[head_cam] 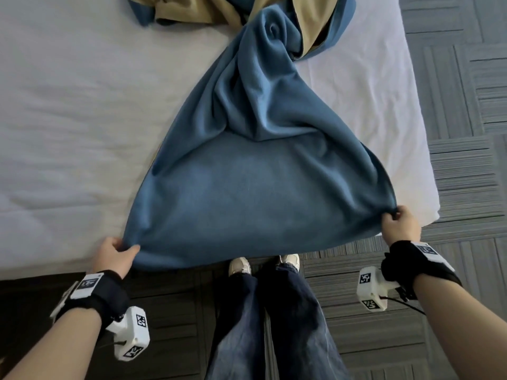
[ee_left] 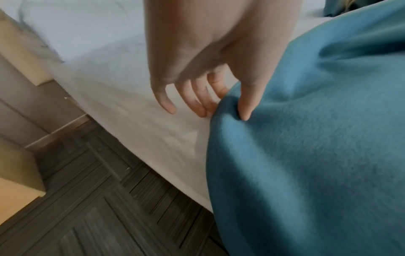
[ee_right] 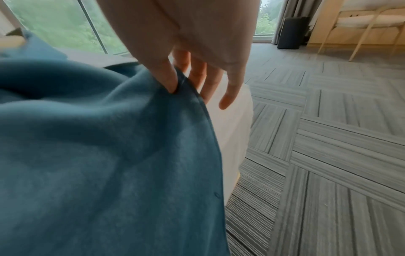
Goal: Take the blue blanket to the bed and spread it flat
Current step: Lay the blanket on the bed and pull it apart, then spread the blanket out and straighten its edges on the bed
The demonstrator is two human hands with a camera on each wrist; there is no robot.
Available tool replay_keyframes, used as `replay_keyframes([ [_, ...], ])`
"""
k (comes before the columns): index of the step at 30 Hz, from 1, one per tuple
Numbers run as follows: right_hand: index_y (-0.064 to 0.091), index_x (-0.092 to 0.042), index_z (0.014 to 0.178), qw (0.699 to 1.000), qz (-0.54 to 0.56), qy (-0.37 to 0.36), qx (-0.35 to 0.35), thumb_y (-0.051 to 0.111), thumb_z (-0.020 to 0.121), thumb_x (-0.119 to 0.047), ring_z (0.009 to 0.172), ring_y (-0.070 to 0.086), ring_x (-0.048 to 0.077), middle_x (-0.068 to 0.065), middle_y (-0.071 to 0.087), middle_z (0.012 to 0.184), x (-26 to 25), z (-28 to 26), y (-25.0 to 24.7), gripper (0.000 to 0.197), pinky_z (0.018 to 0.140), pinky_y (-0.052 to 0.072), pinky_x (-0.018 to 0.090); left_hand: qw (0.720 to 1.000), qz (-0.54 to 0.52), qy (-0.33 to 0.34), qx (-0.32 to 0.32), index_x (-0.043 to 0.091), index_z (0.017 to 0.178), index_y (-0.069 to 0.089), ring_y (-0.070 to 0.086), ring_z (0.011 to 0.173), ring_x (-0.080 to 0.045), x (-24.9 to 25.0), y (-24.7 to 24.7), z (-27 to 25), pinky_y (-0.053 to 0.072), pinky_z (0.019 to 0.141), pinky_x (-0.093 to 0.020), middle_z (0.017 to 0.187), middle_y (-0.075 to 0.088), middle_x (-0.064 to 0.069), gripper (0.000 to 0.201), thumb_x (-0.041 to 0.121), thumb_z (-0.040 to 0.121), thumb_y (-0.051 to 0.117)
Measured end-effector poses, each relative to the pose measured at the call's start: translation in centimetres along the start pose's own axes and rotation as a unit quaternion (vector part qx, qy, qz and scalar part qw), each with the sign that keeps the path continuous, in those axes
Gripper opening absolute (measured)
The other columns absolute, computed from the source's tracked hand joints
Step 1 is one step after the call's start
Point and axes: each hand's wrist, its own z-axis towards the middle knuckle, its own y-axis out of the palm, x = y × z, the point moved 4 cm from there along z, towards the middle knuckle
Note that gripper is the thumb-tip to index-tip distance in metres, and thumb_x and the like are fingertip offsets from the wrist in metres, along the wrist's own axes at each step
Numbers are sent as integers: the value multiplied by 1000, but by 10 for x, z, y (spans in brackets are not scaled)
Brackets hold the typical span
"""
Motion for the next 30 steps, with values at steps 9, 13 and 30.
replay_keyframes([
  [9,51,-3,109,996,64,-36,-40,60,84,-39,99,58,32,18,61,106,-67,10,16,45,75,37,30,987,-49,151,37,0,99,54,57,98,-40,102,-4,16,41,80,-40,106,61,-26,31,30,91,52],
  [13,54,0,99,998,40,-41,2,47,91,-27,91,56,36,26,62,102,-77,14,7,29,73,35,33,983,-59,140,106,-8,89,54,49,85,-42,116,-23,31,37,76,-43,102,56,-38,35,23,96,40],
  [30,57,-18,124,843,-231,-475,-99,60,70,-5,138,33,36,12,45,143,-147,-28,42,56,109,28,53,958,125,245,80,14,137,42,28,137,-34,186,58,-43,27,109,-51,154,26,-10,50,19,89,53],
])
